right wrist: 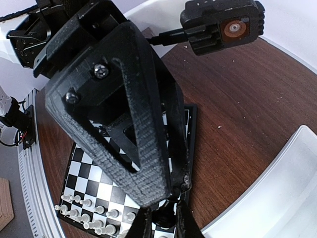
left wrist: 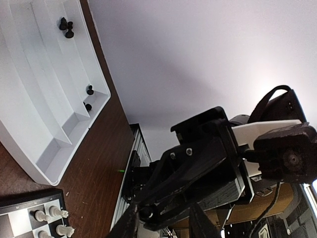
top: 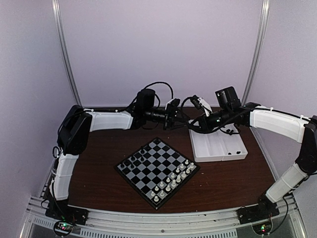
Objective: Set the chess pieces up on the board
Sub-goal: Place the chess piece on the chessboard.
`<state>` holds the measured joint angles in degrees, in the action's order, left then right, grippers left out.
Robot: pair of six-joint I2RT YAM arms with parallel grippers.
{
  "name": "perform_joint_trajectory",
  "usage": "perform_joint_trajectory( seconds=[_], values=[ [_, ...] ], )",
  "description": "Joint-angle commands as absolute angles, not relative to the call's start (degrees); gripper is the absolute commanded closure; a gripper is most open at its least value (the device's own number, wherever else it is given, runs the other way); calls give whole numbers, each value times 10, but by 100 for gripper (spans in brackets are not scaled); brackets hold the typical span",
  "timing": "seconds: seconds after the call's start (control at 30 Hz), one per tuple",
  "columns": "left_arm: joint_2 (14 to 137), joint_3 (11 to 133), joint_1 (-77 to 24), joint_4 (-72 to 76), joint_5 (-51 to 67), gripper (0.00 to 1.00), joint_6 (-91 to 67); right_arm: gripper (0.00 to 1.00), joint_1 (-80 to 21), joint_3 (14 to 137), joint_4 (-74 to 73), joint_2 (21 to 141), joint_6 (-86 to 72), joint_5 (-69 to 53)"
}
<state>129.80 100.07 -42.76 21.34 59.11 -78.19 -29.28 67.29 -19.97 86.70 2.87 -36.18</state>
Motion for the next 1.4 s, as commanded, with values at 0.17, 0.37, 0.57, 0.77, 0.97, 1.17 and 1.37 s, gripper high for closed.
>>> perform_joint_trajectory(
  seconds=[0.17, 0.37, 0.57, 0.77, 0.97, 1.17, 1.37],
  values=[
    [1320, 1021, -436, 265, 608, 68, -806, 89, -298, 686, -199, 865, 36, -364],
    [1321, 1021, -438, 266, 609, 76, -808, 89, -298, 686, -200, 865, 36, -363],
    [1323, 1023, -437, 265, 611, 90, -809, 89, -298, 684, -201, 864, 38, -362],
    [1324, 1025, -437, 277, 611, 100, -814, 87, -298, 683, -207, 862, 42, -357],
    [1324, 1025, -436, 276, 611, 100, -811, 62, -298, 677, -202, 856, 42, -346],
    [1310, 1022, -433, 202, 603, 100, -745, 16, -298, 640, -162, 816, 37, -309],
    [1262, 1041, -428, -80, 533, 100, -524, 13, -292, 599, -140, 774, 32, -266]
  ],
)
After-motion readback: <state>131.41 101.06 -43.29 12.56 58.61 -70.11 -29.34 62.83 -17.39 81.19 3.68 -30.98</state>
